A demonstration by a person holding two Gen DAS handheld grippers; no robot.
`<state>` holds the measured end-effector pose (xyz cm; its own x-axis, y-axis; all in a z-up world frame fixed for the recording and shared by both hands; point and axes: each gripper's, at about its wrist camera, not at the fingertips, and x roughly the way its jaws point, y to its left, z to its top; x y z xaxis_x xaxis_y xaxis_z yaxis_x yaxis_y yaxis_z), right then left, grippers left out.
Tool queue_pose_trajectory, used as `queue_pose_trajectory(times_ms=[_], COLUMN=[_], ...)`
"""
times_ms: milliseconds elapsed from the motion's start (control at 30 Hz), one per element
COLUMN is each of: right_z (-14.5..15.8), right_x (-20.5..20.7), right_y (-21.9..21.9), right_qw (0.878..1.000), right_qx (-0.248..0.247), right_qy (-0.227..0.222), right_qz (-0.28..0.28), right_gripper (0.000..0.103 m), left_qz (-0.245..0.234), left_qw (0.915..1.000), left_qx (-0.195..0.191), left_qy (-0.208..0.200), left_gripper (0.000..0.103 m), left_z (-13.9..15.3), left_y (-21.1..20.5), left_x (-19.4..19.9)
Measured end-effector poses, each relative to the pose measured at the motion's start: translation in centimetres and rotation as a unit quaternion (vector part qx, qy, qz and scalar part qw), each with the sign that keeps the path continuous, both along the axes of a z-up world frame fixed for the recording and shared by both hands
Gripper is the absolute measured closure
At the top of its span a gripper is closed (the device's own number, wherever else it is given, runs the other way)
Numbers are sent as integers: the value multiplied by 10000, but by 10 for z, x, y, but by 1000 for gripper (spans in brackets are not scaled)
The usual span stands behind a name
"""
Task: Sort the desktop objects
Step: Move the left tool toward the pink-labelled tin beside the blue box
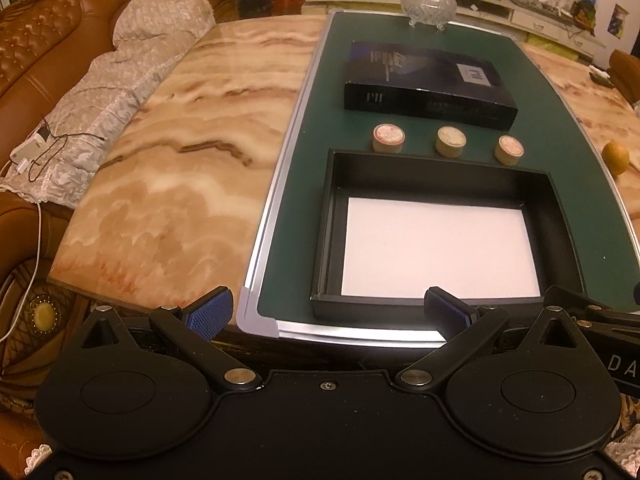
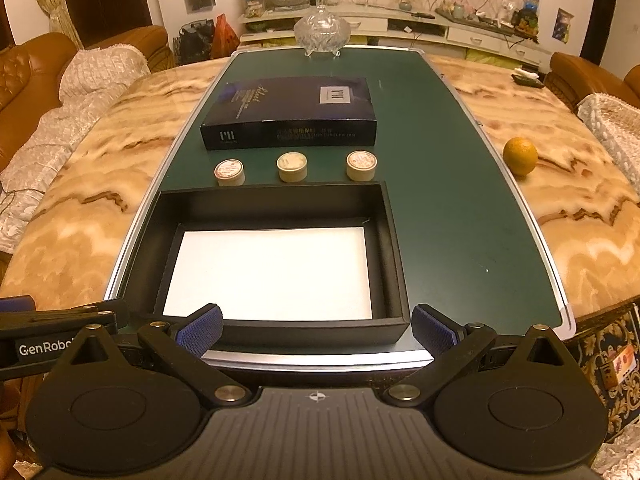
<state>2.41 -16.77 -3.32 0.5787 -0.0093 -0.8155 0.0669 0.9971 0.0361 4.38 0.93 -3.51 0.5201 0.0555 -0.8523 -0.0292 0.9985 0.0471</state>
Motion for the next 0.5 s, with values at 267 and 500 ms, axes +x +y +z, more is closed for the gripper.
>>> queue_pose_trajectory(times_ms=[267,500], right_z=[-9,-13], right_x=[24,49], right_y=[0,-2], right_qw=[9999,9998], right_qx=[-133,-177], right_qy=[60,-14], right_qz=[-7,-34], right_gripper=[0,0], left_qz=[-11,-7], left_qw=[9999,10000], left_qx=[168,98], left_qy=[10,-7], left_gripper=[0,0], left_z=[-6,-11], left_y=[-5,-9], left_x=[21,51])
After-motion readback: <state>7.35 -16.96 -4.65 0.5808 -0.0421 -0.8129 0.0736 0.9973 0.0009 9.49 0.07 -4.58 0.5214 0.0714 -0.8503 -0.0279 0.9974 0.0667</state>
